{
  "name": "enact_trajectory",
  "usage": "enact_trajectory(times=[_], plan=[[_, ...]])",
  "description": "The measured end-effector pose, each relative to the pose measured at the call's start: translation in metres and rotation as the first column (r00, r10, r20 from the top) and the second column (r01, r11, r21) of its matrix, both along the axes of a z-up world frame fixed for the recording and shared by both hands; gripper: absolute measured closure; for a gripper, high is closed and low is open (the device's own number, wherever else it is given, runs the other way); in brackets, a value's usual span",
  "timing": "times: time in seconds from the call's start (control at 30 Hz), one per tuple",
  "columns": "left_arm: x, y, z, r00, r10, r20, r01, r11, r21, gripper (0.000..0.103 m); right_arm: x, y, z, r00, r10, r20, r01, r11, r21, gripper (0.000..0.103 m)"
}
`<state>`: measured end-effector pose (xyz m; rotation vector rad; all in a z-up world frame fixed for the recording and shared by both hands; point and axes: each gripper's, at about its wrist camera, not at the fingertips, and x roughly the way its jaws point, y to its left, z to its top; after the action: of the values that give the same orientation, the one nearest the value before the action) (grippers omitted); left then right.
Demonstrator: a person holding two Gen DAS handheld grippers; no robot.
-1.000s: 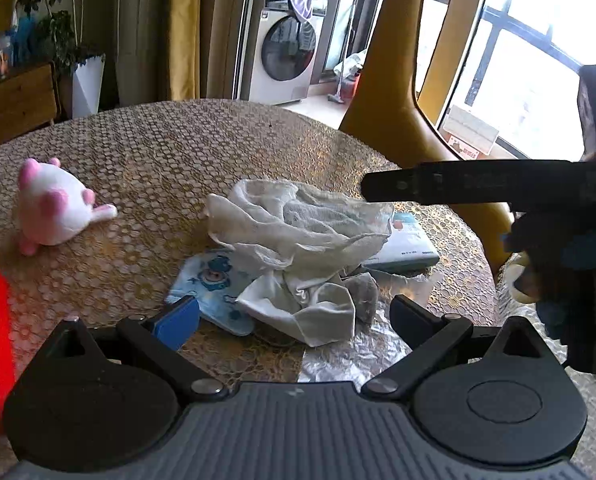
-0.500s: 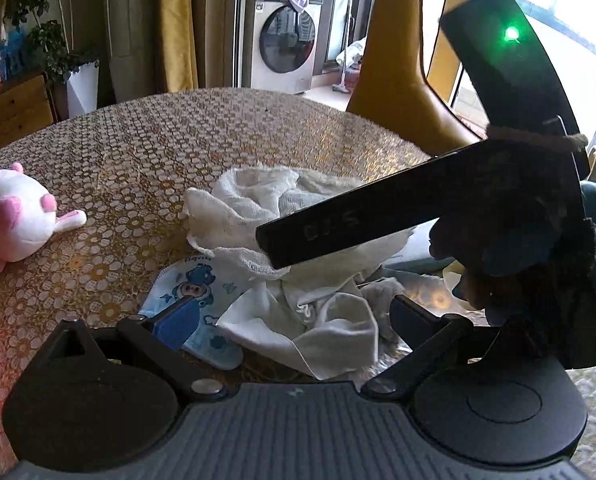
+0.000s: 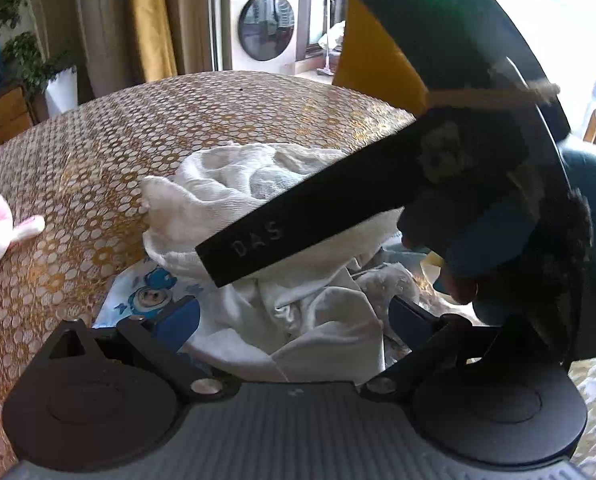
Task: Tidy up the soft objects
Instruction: 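Grasp the white cloth with the left gripper while the right gripper grasps it too, then lift the white cloth with both grippers and carry it over the red tin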
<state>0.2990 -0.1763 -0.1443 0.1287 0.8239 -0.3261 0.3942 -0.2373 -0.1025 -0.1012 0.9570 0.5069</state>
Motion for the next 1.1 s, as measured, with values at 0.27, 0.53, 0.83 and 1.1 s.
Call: enact_trajectory(times=[0.27, 0.53, 0.83, 1.1], plan=[[-0.002, -0.01, -0.003, 0.999, -0.042, 0.005, 0.042, 0.999, 0.009, 0.032, -0.002, -0.003, -0.002, 1.0, 0.007, 0.028, -0.006, 1.0, -0.023, 0.031], [0.005, 0.0, -0.005, 0.999, -0.011, -0.043, 0.009, 0.999, -0.051, 0.055, 0.004, -0.024, 0.001, 0.999, -0.046, -0.002, 0.046, 0.998, 0.05, 0.056], [0.011, 0.006, 0.0, 0.997, 0.029, -0.076, -0.034, 0.997, -0.066, 0.084, -0.001, -0.037, 0.008, 0.996, -0.089, -0.003, 0.089, 0.989, 0.116, 0.086], [0.007, 0.014, 0.017, 0.997, 0.052, -0.061, -0.058, 0.993, -0.1, 0.091, -0.016, -0.049, 0.032, 0.99, -0.135, 0.049, 0.125, 0.976, 0.178, 0.097]])
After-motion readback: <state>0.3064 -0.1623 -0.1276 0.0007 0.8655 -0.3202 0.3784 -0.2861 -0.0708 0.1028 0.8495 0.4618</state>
